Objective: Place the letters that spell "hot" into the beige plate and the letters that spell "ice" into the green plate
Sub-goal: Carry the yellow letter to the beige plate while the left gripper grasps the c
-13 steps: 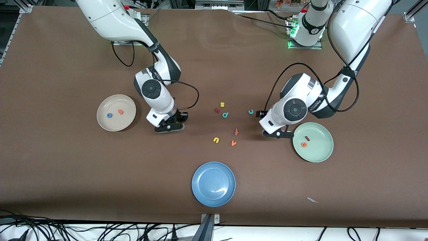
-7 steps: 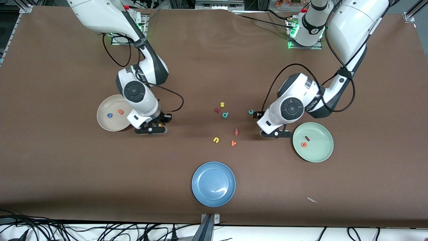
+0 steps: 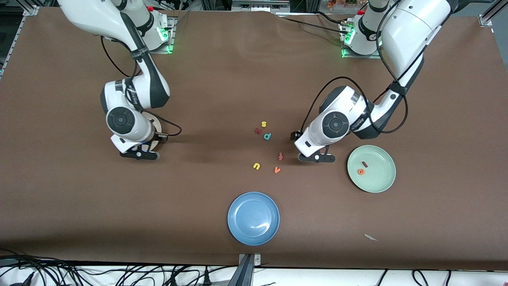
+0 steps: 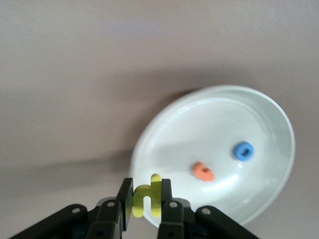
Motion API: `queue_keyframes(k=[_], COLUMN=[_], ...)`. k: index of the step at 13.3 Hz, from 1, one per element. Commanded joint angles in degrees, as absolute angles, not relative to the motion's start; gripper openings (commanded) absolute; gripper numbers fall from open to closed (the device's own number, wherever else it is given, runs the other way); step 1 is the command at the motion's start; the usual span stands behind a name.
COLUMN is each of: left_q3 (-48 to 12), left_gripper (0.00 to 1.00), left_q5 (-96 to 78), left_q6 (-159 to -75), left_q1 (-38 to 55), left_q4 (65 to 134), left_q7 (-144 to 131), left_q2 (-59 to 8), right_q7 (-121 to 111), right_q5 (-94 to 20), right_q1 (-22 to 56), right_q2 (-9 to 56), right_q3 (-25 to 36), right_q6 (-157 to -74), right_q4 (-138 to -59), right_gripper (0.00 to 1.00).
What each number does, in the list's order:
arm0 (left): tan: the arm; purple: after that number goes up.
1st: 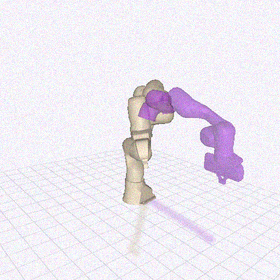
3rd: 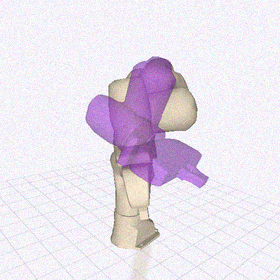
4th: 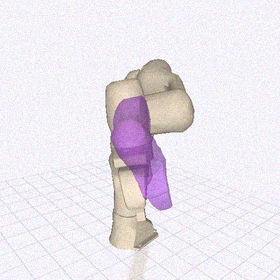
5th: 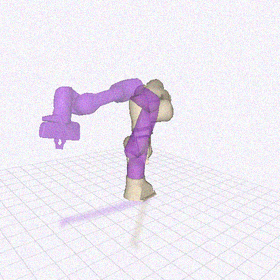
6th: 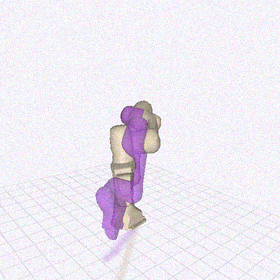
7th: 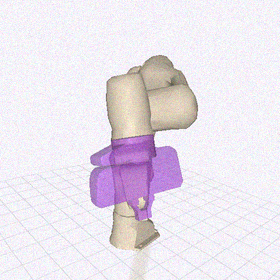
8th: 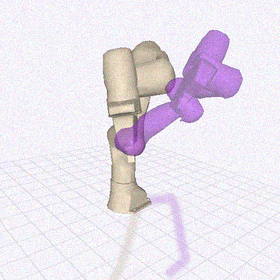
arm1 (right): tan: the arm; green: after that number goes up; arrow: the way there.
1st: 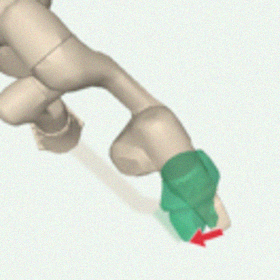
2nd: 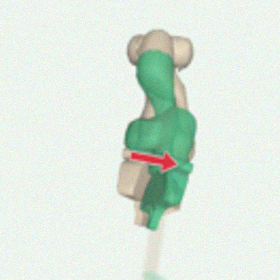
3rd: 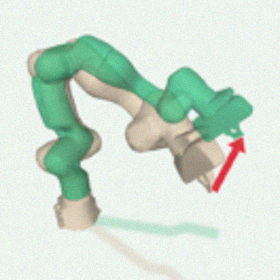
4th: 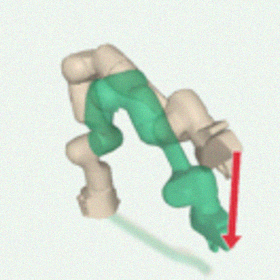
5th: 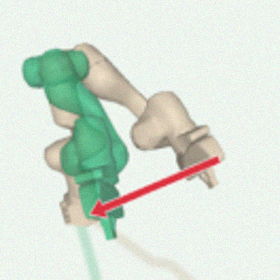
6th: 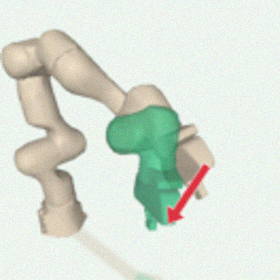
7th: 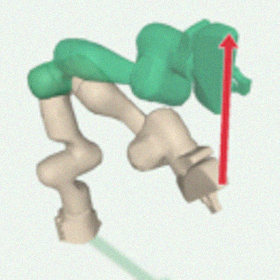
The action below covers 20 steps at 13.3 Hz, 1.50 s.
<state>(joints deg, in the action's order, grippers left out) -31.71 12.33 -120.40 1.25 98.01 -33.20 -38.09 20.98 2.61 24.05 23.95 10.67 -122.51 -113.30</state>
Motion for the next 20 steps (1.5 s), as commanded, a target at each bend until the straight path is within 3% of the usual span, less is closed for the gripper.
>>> queue_keyframes(k=[1, 5, 6, 7, 8, 12, 16, 18, 19, 20], left_q3=[-30.9, -30.8, -30.8, -30.9, -31.0, -31.0, -31.0, -31.1, -31.1, -31.2], left_gripper=[1.00, 1.00, 0.95, 0.80, 0.71, 0.65, 0.31, 0.14, 0.06, 0.03], left_q5=[14.8, 21.3, 22.7, 22.2, 21.9, 21.9, 21.9, 21.9, 21.9, 21.4], left_q6=[-121.7, -121.4, -121.5, -121.6, -121.8, -125.7, -128.2, -128.4, -128.6, -128.6], left_q1=[4.0, 6.2, 6.2, 5.5, 5.0, 5.3, 4.7, 4.2, 4.1, 4.0], left_q4=[98.8, 99.7, 101.7, 103.0, 103.8, 104.5, 105.2, 105.6, 105.8, 105.8], left_q7=[-36.6, -37.1, -37.2, -37.5, -38.3, -42.0, -42.0, -42.0, -42.5, -43.4], left_q2=[-39.2, -40.3, -40.5, -40.3, -40.2, -41.1, -41.4, -41.3, -41.3, -41.0], right_q7=[18.5, 18.1, 18.2, 18.2, 18.2, 18.2, 18.4, 18.4, 18.3, 18.6], right_q5=[2.9, 2.8, 2.8, 2.8, 2.7, 2.5, 2.5, 2.5, 2.5, 2.5], right_q1=[24.3, 24.3, 24.3, 24.3, 24.3, 24.3, 24.3, 24.3, 24.3, 24.3], right_q2=[19.2, 16.5, 16.5, 16.5, 16.4, 16.6, 17.8, 18.5, 18.5, 18.4], right_q3=[13.5, 15.4, 15.5, 15.7, 15.7, 16.5, 16.7, 16.7, 16.7, 16.7], right_q6=[-122.7, -125.3, -125.5, -126.1, -127.5, -130.9, -133.7, -134.9, -134.9, -134.9], right_q4=[-119.3, -125.2, -125.7, -126.4, -127.4, -130.4, -130.4, -130.3, -130.3, -130.3], right_gripper=[0.20, 0.20, 0.20, 0.20, 0.20, 0.20, 0.22, 0.31, 0.47, 0.75])
